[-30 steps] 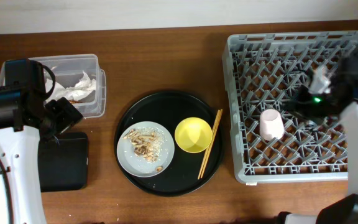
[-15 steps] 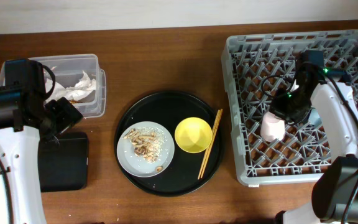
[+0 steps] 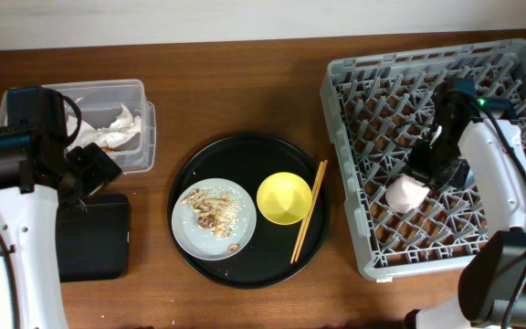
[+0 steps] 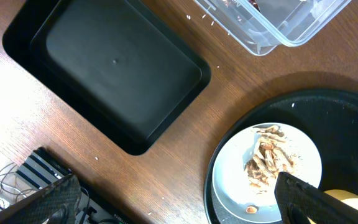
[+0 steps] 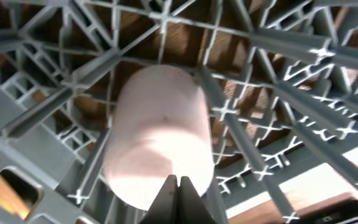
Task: Sort waste into correct bins and load items into the dishwasher rack
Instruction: 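Release the pink cup and raise the right gripper, then move the right gripper left over the tray toward the yellow bowl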
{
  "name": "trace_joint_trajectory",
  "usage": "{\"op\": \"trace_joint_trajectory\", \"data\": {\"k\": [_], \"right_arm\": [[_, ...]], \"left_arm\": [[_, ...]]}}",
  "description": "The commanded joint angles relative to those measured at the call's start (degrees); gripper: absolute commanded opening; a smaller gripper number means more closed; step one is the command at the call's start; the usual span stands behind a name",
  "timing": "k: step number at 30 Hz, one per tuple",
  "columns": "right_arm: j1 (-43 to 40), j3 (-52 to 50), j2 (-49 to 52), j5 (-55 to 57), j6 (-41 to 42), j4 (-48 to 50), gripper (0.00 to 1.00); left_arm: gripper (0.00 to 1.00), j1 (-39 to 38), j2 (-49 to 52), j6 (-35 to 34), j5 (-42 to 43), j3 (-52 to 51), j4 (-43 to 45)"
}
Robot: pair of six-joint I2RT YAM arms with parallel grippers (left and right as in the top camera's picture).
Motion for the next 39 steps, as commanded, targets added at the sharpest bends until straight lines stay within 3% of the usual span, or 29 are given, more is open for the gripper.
{"op": "trace_joint_trajectory", "data": {"k": [1, 6, 7, 9, 10, 14, 16, 21, 24, 28, 30, 33, 39], "right_arm": [[0.0, -0.9, 0.1, 2.3, 0.7, -0.7, 0.04], [0.5, 1.5, -5.0, -6.0, -3.8, -0.7, 0.05], [0.9, 2.4, -6.0, -9.5, -7.1, 0.3, 0.14], [3.7, 3.9, -7.1, -18.9, -15.3, 3.8, 0.55], [5.0, 3.8, -6.8, -19.0, -16.3, 5.0, 0.65], [14.2, 3.8, -2.4, -18.3, -24.2, 9.9, 0.72], [18.6, 3.8, 2.3, -9.5, -21.5, 12.5, 0.72], [20.7, 3.8, 9.8, -3.5, -18.6, 15.8, 0.67], [20.7, 3.8, 12.3, -2.9, -18.4, 16.7, 0.52], [20.7, 3.8, 12.5, -2.4, -12.5, 19.5, 0.22], [20.7, 3.8, 12.5, -2.4, -9.4, 20.8, 0.15], [20.7, 3.8, 12.5, -2.4, -4.4, 23.4, 0.1], [20.7, 3.8, 12.5, -3.8, -2.7, 24.9, 0.1]], "left_arm": [[0.99, 0.2, -0.2, -0.6, -0.7, 0.4, 0.0], [0.99, 0.2, -0.2, -0.6, -0.7, 0.4, 0.0], [0.99, 0.2, -0.2, -0.6, -0.7, 0.4, 0.0], [0.99, 0.2, -0.2, -0.6, -0.7, 0.4, 0.0], [0.99, 0.2, -0.2, -0.6, -0.7, 0.4, 0.0], [0.99, 0.2, -0.2, -0.6, -0.7, 0.4, 0.0], [0.99, 0.2, -0.2, -0.6, -0.7, 0.4, 0.0], [0.99, 0.2, -0.2, -0.6, -0.7, 0.4, 0.0], [0.99, 0.2, -0.2, -0.6, -0.7, 0.4, 0.0], [0.99, 0.2, -0.2, -0.6, -0.7, 0.4, 0.0], [0.99, 0.2, -0.2, -0.6, -0.7, 0.4, 0.0], [0.99, 0.2, -0.2, -0.6, -0.7, 0.4, 0.0], [0.99, 0.2, -0.2, -0.6, -0.7, 0.4, 0.0]]}}
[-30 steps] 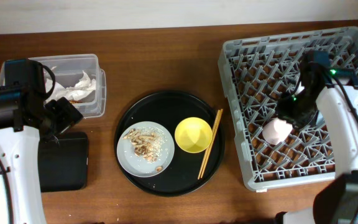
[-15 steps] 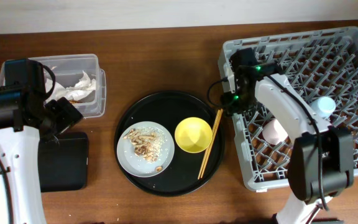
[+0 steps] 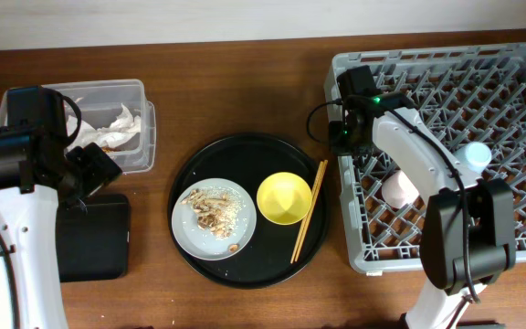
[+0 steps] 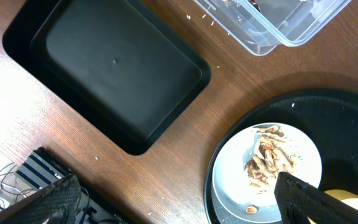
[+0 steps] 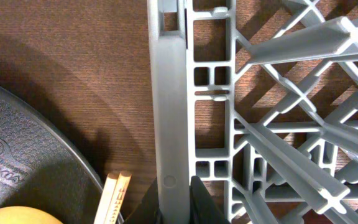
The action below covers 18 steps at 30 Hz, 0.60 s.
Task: Sort waste into correct bins and load items into the dishwasher rack
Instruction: 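Move the right gripper left over the tray toward the yellow bowl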
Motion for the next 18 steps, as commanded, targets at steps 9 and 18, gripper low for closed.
{"op": "trace_joint_trajectory", "data": {"k": [9, 18], "right_arm": [[0.3, 5.1, -1.0, -4.9, 3.1, -8.2, 0.32], [1.4, 17.7, -3.8, -30.1, -3.0, -23.3, 0.41]], "left_arm": [[0.99, 0.2, -0.2, -0.6, -0.7, 0.4, 0.0], [0.99, 0.2, -0.2, -0.6, -0.7, 0.4, 0.0]]}}
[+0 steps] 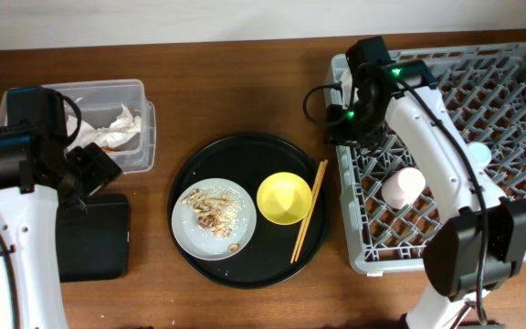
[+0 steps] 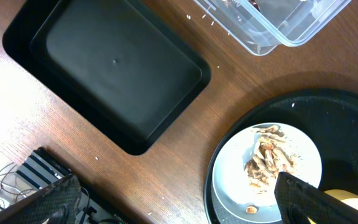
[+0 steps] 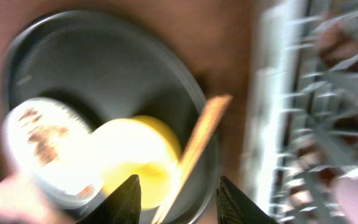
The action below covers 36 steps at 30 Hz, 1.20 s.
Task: Sort waste into correct bins and load items into the dishwasher rack
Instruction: 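Move the right gripper left over the tray toward the yellow bowl, then grasp the rim of the yellow bowl with the right gripper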
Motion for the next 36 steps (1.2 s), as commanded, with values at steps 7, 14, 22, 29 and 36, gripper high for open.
{"op": "trace_joint_trajectory", "data": {"k": [7, 14, 22, 29, 36], "right_arm": [[18.9, 0.9, -1.0, 10.9, 11.5, -1.7, 0.65], [29.2, 0.9, 1.6, 12.3, 14.2, 5.0, 0.99], [29.6, 0.7, 1.6, 10.0, 14.2, 4.8, 0.99], [29.8, 0.7, 1.7, 8.2, 17.2, 1.7, 1.0], [29.8, 0.6, 1.8, 8.9, 19.0, 2.8, 0.99]], "left_arm": [[0.99, 0.2, -0.2, -0.6, -0.7, 0.4, 0.0], [0.99, 0.2, -0.2, -0.6, -0.7, 0.4, 0.0], [0.99, 0.2, -0.2, -0.6, -0.7, 0.4, 0.0], [0.99, 0.2, -0.2, -0.6, -0.7, 0.4, 0.0], [0.99, 0.2, -0.2, -0.6, -0.7, 0.4, 0.0]]}}
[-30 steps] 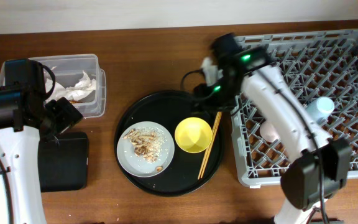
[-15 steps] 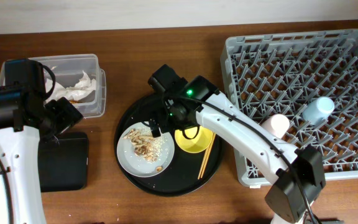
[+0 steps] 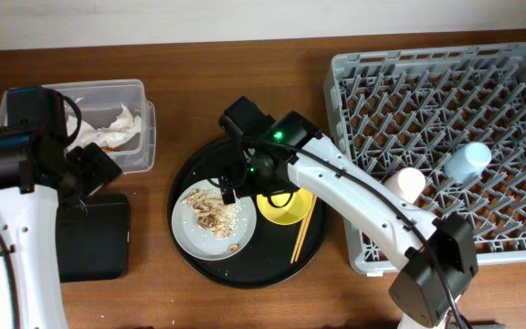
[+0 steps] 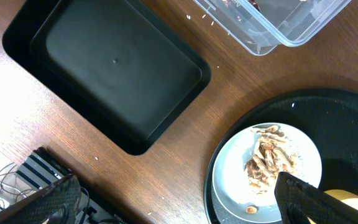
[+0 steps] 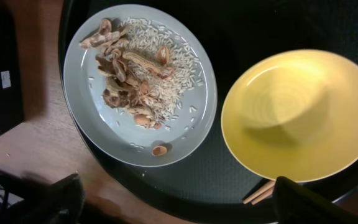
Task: Sort waste into correct bins and load items into the dishwasher rack
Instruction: 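Grasp the rim of the yellow bowl with the right gripper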
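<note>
A round black tray [image 3: 245, 265] carries a grey plate [image 3: 190, 239] of rice and food scraps, a yellow bowl [image 3: 286, 199] and wooden chopsticks [image 3: 307, 224]. My right gripper [image 3: 245, 183] hangs open over the tray. In the right wrist view the plate [image 5: 194, 118], bowl [image 5: 300, 115] and chopstick ends [image 5: 260, 191] lie below the open right gripper [image 5: 179, 205], which holds nothing. The grey dishwasher rack [image 3: 446, 82] holds a pink cup [image 3: 407, 183] and a light blue cup [image 3: 468, 163]. My left gripper [image 4: 179, 205] is open and empty, up beside the bins.
A clear bin [image 3: 108, 119] with crumpled tissue stands at the far left, and a black bin [image 3: 94, 238] lies in front of it. Both also show in the left wrist view, the black bin [image 4: 114, 74] and the clear bin [image 4: 272, 25]. Bare wood lies between bins and tray.
My right gripper was at the rack's left edge and is now over the tray, above the plate and bowl. The left arm has not moved.
My right gripper was shut next to the pink cup lying in the rack. Then it was shut over the rack's left rim, then open beside the rack facing the tray. Now it hangs open over the tray; the pink cup stays in the rack.
</note>
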{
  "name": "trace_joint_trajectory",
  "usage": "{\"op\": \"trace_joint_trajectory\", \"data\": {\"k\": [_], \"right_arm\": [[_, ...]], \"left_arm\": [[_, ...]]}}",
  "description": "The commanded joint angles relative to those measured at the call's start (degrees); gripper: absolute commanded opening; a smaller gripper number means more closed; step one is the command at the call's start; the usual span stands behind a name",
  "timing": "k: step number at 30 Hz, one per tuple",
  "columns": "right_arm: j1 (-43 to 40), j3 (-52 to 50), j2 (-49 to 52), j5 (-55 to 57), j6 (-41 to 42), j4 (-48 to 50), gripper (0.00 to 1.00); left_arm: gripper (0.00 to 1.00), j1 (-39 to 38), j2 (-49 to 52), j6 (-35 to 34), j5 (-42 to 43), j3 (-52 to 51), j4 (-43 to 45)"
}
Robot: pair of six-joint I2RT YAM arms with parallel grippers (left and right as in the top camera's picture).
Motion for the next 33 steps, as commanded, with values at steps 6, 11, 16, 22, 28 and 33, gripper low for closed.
{"op": "trace_joint_trajectory", "data": {"k": [6, 11, 16, 22, 28, 33], "right_arm": [[0.3, 0.5, 3.8, 8.9, 8.0, 1.0, 0.99], [0.3, 0.5, 9.7, 12.9, 15.2, 4.1, 0.45], [0.3, 0.5, 11.3, 15.0, 18.2, 5.9, 0.21], [0.3, 0.4, 14.3, 15.1, 22.1, 5.3, 0.28], [0.3, -0.7, 14.4, 16.2, 23.4, 5.3, 0.36], [0.3, -5.2, 14.4, 16.7, 25.7, 8.5, 0.34]], "left_arm": [[0.99, 0.2, -0.2, -0.6, -0.7, 0.4, 0.0], [0.99, 0.2, -0.2, -0.6, -0.7, 0.4, 0.0], [0.99, 0.2, -0.2, -0.6, -0.7, 0.4, 0.0], [0.99, 0.2, -0.2, -0.6, -0.7, 0.4, 0.0], [0.99, 0.2, -0.2, -0.6, -0.7, 0.4, 0.0], [0.99, 0.2, -0.2, -0.6, -0.7, 0.4, 0.0]]}}
